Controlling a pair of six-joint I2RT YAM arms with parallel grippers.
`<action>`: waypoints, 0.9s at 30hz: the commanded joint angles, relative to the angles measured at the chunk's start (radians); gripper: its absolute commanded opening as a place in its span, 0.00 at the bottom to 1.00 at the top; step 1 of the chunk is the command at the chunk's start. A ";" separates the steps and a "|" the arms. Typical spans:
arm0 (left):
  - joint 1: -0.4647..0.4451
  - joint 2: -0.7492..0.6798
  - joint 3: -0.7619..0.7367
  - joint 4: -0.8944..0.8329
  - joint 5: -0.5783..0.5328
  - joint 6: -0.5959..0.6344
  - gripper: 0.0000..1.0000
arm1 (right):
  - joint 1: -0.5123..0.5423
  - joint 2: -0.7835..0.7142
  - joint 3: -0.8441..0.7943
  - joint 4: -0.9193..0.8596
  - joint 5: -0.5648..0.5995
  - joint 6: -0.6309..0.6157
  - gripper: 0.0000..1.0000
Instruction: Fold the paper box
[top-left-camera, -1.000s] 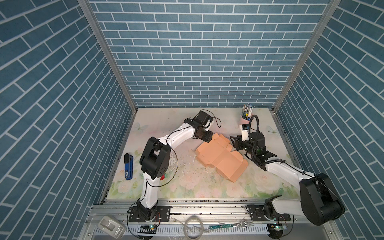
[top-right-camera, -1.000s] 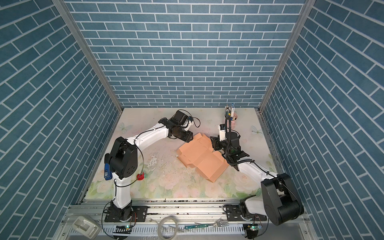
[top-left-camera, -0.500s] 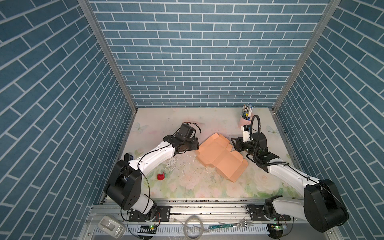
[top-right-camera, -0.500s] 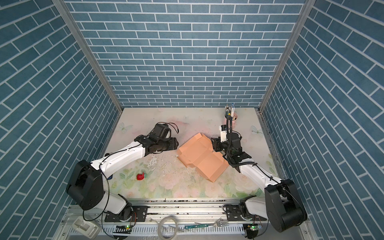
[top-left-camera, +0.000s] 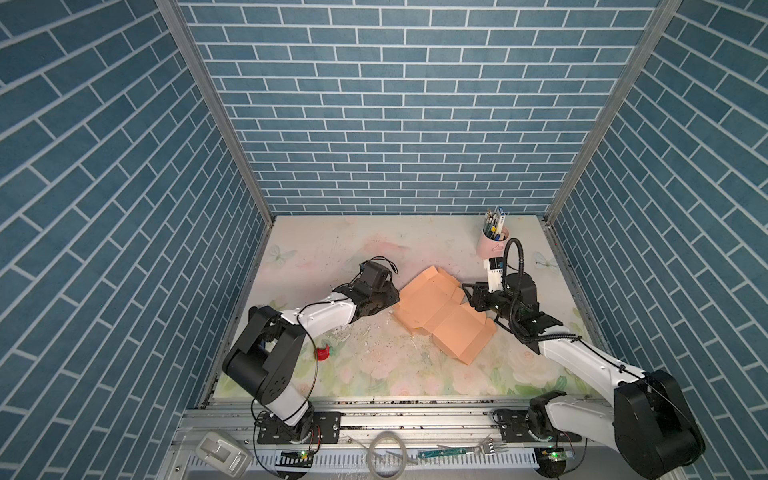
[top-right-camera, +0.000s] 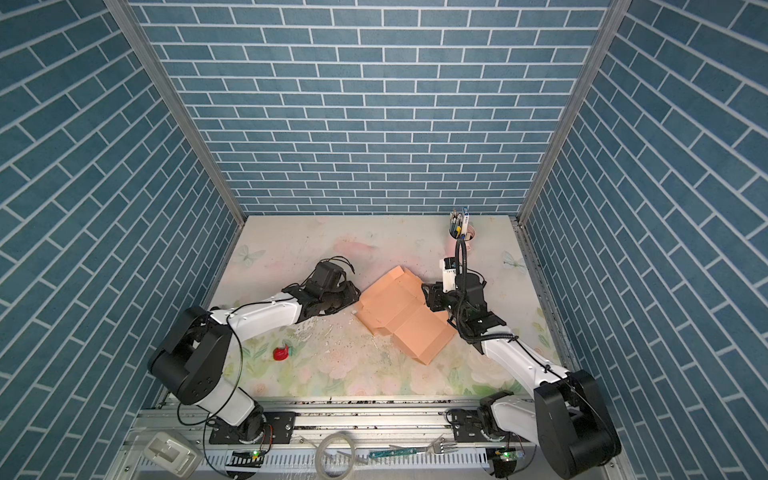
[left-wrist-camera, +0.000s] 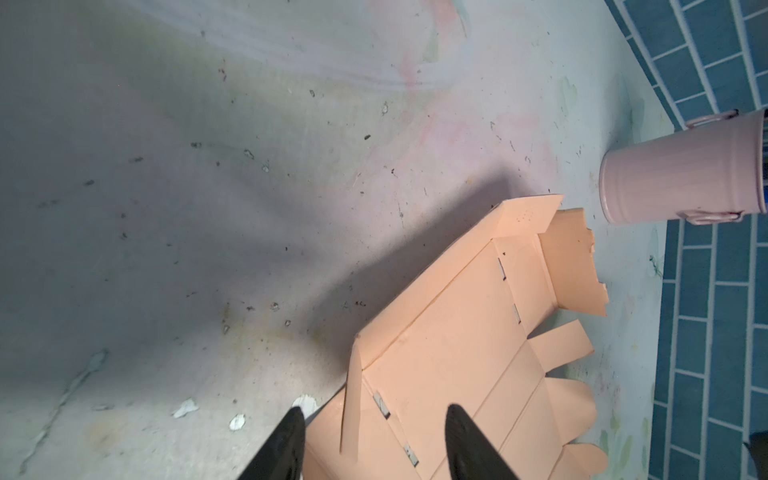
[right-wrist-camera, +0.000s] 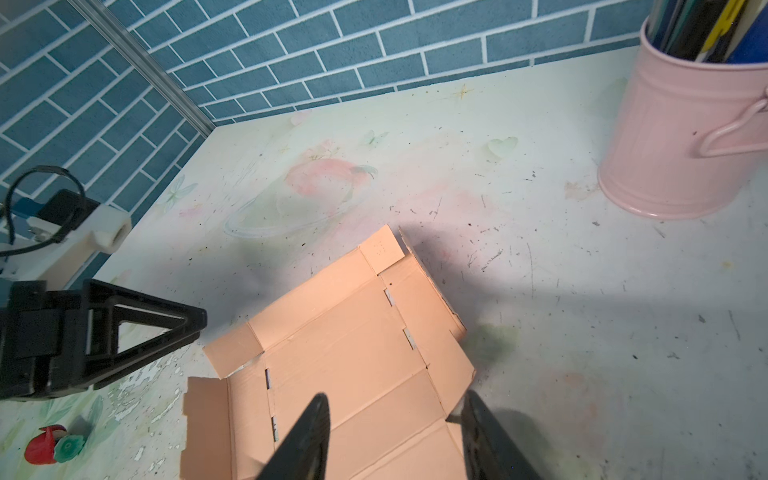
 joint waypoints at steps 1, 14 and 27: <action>-0.001 0.028 0.032 0.022 0.020 -0.037 0.52 | 0.001 -0.018 -0.012 0.007 -0.014 0.028 0.51; -0.008 0.081 0.066 -0.035 0.020 -0.049 0.40 | 0.001 -0.009 -0.025 0.025 -0.010 0.033 0.51; -0.018 0.108 0.080 -0.062 0.021 -0.074 0.32 | 0.001 -0.012 -0.030 0.025 -0.009 0.037 0.50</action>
